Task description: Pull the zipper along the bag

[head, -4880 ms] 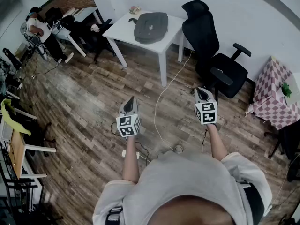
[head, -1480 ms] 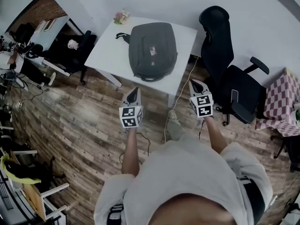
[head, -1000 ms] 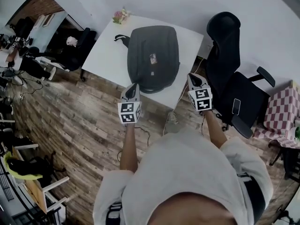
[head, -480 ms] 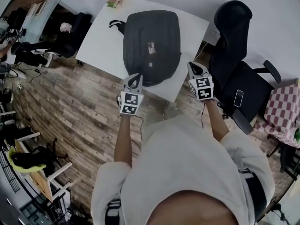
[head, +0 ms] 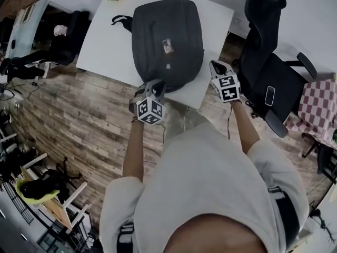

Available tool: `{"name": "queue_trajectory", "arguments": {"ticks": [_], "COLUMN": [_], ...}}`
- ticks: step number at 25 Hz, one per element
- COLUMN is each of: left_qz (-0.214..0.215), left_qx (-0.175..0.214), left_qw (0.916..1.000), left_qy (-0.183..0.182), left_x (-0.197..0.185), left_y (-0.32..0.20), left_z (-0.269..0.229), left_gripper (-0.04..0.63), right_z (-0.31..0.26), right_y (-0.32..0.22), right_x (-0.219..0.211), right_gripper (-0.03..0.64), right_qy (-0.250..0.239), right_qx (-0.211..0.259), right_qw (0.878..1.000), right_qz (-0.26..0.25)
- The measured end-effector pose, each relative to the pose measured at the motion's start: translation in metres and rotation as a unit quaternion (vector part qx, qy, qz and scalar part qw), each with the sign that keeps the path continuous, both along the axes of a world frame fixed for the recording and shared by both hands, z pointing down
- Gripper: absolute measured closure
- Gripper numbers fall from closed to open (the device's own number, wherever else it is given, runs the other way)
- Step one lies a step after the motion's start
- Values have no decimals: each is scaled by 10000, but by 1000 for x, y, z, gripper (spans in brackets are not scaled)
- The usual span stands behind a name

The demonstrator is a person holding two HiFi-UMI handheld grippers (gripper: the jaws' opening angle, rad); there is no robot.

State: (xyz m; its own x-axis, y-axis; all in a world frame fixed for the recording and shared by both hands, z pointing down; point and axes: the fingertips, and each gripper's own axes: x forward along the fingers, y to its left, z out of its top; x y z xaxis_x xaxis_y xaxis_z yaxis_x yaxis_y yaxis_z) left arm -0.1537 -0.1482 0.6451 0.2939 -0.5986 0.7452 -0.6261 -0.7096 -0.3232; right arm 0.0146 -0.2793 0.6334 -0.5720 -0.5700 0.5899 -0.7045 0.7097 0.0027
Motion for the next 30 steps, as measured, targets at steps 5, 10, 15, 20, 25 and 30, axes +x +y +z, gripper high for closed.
{"name": "queue_trajectory", "arguments": {"ticks": [5, 10, 15, 20, 25, 30], "left_qz": [446, 697, 909, 943, 985, 1021], "left_qx": [-176, -292, -438, -500, -592, -681], "left_qw": [9988, 9971, 9948, 9943, 9933, 9924], "left_qy": [-72, -72, -103, -87, -98, -57], "left_x": [0, -1, 1, 5, 4, 7], "left_y": [-4, -9, -8, -6, -8, -6], "left_z": [18, 27, 33, 37, 41, 44], "left_gripper": [456, 433, 454, 486, 491, 508], "right_z": [28, 58, 73, 82, 86, 91], "right_y": [-4, -23, -49, -64, -67, -60], "right_x": [-11, -14, -24, -33, -49, -57], "right_gripper": [474, 428, 414, 414, 441, 524], "right_qy": [306, 865, 1282, 1347, 1487, 1673], "right_qx": [-276, -206, -127, -175, -139, -147], "right_qw": [9991, 9955, 9894, 9852, 9731, 9580], "right_qz": [-107, -328, -676, -1046, -1755, -2324]}}
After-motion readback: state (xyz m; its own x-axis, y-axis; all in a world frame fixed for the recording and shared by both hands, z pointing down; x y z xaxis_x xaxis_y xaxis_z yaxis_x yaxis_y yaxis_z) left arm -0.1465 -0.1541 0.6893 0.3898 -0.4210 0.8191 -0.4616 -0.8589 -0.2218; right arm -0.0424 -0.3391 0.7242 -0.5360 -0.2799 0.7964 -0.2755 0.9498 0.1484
